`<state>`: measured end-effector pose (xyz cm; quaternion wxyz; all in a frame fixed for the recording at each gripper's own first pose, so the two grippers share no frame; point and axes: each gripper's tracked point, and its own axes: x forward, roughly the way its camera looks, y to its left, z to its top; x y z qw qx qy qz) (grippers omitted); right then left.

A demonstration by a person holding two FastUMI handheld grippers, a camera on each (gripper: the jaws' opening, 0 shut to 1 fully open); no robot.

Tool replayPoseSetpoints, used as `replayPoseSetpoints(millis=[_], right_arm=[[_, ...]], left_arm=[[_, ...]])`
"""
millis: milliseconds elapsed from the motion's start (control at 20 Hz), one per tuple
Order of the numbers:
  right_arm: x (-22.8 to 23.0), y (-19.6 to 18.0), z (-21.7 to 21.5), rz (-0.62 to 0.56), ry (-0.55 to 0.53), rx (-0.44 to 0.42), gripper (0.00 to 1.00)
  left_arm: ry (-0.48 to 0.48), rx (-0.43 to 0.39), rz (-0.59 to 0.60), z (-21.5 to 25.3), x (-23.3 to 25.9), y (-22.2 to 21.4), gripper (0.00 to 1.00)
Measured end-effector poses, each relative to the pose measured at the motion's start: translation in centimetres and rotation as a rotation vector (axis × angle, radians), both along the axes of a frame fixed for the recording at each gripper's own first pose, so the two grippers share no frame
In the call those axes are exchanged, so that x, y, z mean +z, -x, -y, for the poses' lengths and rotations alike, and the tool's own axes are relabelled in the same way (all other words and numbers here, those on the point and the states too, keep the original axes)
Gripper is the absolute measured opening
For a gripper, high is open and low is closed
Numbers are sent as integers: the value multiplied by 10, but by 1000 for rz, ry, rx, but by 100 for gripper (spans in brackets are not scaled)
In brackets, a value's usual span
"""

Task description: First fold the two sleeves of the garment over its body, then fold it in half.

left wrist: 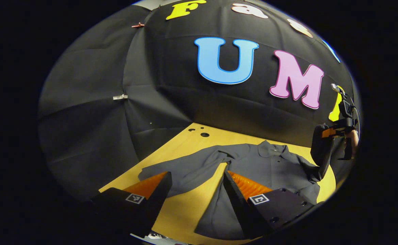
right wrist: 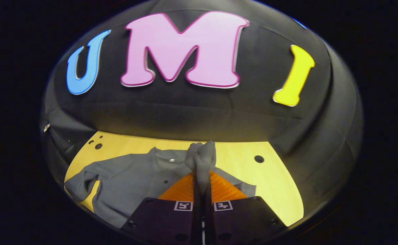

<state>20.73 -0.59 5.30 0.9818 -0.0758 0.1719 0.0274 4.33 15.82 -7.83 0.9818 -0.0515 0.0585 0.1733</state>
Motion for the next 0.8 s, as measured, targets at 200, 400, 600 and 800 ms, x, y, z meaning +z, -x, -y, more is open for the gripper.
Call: replayPoseSetpoints(millis=[200,400,600,800], right_arm=[[-23,2,-67,-46,32,100,7],[-50,1,-131,-98,45,195,7],[-85,5,-189,-165,66,279,8],[-121,14,-239,-248,51,345,8]], left_arm=[[45,34,-29,-19,-18,9,96],[66,88,-50,-38,-28,22,96],[85,148,-67,-59,-35,36,96],[115,214,-78,-74,-37,52,92]])
